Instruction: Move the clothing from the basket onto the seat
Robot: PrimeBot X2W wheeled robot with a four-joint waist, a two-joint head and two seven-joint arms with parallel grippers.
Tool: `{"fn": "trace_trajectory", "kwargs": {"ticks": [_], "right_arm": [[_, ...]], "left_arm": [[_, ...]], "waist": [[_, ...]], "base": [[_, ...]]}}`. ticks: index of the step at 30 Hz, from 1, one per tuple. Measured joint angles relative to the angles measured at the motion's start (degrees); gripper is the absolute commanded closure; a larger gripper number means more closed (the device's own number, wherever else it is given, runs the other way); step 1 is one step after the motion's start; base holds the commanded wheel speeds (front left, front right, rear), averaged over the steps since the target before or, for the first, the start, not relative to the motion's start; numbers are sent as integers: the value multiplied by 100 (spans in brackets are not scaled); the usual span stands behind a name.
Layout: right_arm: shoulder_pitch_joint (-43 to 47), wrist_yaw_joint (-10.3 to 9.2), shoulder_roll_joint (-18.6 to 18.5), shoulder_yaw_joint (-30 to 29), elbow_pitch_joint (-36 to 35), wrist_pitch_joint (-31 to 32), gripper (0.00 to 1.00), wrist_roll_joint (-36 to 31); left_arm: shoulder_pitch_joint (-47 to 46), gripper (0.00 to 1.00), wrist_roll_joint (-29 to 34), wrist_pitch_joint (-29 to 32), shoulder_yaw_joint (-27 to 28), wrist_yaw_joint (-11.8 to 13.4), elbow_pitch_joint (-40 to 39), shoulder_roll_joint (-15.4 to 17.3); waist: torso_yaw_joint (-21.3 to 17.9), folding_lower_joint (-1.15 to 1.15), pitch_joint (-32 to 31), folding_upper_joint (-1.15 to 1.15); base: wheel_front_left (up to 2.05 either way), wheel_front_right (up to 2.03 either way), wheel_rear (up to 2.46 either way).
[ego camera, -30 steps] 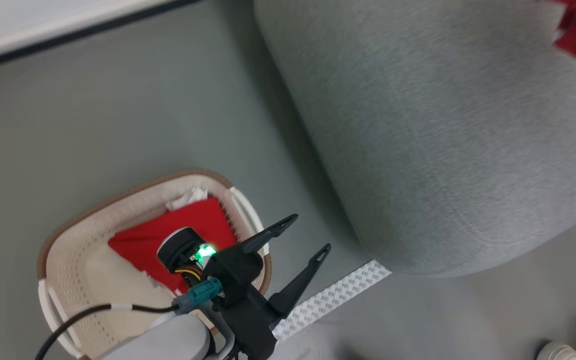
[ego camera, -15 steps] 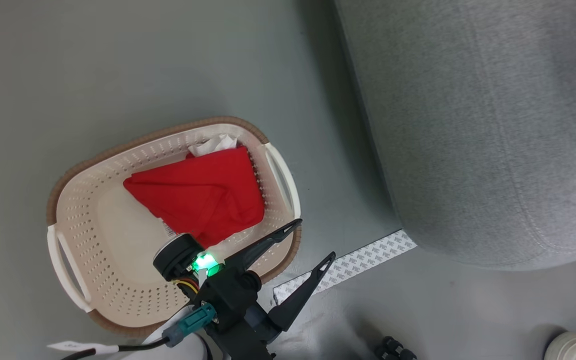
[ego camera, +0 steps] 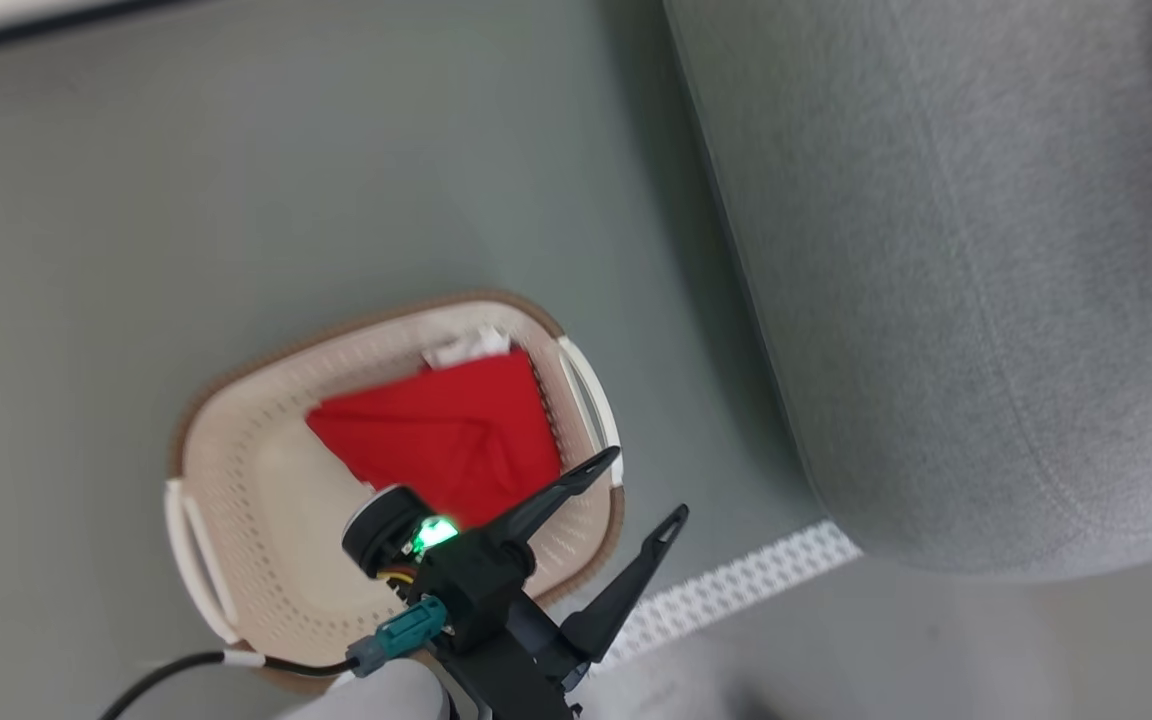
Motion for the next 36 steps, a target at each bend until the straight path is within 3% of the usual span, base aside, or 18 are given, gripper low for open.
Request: {"fn": "trace_trajectory", "kwargs": {"ticks": [8,16,23,27,36], "right_arm": [[1501,0,-328,671,-984,129,0,612],[2865,0,-58,637,-2286,311,0,838],[3818,0,904,148,-3328,286,0,747],[4170,0,1482,152,-3775,234,0,506],[5134,0,2302,70,-4317,-424,0,22]], "left_arm": [[826,0,-347,-148,555,-101,716,-407],[1837,0,-178,-156,1688,-94,949,-661],[2568,0,194,-157,2855,110,883,-758],[2835,0,423,-157,3410,99,870,-839],[3337,0,879,-157,4402,130,1012,-947]], "waist": [[209,-2,-966,-2],[468,-3,-2023,-2],[795,-3,-2815,-2],[1078,-2,-3091,-2],[1626,-1,-3567,-1]], "base": [[0,0,0],[0,0,0],[0,0,0],[0,0,0],[0,0,0]]}}
